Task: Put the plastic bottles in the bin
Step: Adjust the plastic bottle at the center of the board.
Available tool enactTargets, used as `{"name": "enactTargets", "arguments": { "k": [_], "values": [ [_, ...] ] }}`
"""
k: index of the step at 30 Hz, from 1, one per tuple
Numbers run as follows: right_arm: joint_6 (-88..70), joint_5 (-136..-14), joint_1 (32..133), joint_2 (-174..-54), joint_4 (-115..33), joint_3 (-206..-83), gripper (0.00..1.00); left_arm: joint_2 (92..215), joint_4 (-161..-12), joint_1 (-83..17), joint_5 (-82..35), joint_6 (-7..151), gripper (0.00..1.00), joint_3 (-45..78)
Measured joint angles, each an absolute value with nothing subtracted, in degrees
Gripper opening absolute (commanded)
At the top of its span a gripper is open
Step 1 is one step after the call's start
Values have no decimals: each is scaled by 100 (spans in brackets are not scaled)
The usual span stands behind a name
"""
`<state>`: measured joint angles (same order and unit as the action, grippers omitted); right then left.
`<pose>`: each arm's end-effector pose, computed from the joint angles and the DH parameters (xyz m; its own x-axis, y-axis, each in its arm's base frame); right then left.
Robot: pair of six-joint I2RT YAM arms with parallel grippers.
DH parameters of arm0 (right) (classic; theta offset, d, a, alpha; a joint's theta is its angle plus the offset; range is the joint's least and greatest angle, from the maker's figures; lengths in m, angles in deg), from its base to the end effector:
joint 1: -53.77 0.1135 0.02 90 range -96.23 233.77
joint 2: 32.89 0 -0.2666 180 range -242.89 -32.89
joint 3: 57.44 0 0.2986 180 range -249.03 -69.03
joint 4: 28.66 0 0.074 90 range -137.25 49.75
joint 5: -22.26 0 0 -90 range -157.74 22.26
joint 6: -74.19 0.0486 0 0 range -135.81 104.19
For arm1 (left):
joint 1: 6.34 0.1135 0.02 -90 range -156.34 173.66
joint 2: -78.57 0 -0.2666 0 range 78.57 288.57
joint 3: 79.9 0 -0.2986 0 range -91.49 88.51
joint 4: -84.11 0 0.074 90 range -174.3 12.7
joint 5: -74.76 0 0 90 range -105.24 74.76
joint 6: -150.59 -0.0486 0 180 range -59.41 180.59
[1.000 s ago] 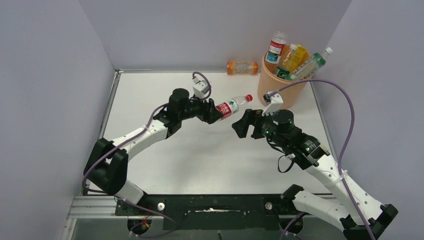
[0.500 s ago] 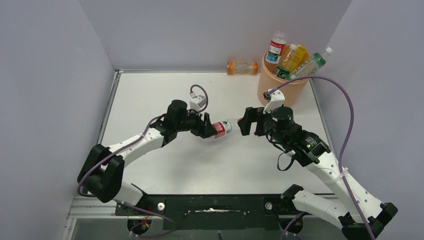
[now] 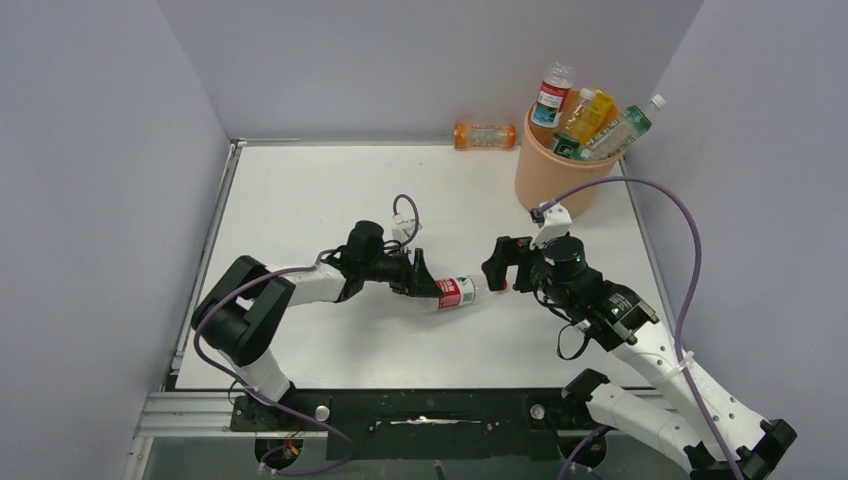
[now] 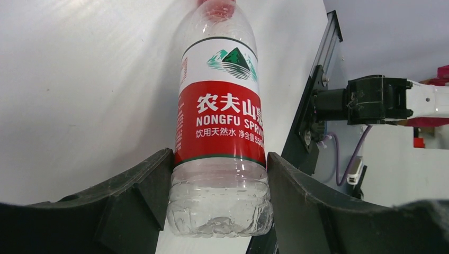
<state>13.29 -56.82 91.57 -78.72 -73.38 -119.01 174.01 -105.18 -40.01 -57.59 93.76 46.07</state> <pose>0.1859 0.1325 0.3268 -0.5635 0.1672 -0.8090 -0.2252 0.9111 0.3452 0.2834 -0.2281 0.1229 -0.8544 0.0833 -0.5130 0.4983 0.4113 -0.7632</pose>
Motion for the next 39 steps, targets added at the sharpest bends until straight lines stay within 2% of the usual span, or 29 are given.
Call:
{"name": "enactTargets", "arguments": {
  "k": [11, 12, 14, 18, 20, 21, 28, 39],
  "values": [
    [516, -5947, 9124, -9063, -7012, -11774, 98, 18367, -10942, -3813, -6561, 9864, 33, 4352],
    [376, -5960, 9124, -9194, -7010, -11776, 98, 18417, -10949, -3793, -6604, 9890, 36, 4317],
    [120, -5975, 9113, -9410, -6997, -11776, 98, 18465, -10955, -3748, -6666, 9905, 50, 4279],
    [-251, -6082, 8938, -9869, -6946, -11866, 98, 18568, -11012, -3549, -6701, 9923, 55, 4231],
    [-402, -6152, 8835, -10099, -6833, -11890, 98, 18635, -11032, -3428, -6692, 9923, 76, 4188],
    [-466, -6194, 8803, -10173, -6780, -11890, 98, 18677, -11036, -3363, -6670, 9920, 80, 4161],
    [-962, -6679, 8562, -10862, -6267, -12080, 98, 18885, -10988, -3000, -6502, 9936, 83, 4011],
    [-947, -7260, 8053, -12357, -5784, -13700, 98, 18815, -10737, -2954, -6338, 9708, 84, 3960]
  ]
}}
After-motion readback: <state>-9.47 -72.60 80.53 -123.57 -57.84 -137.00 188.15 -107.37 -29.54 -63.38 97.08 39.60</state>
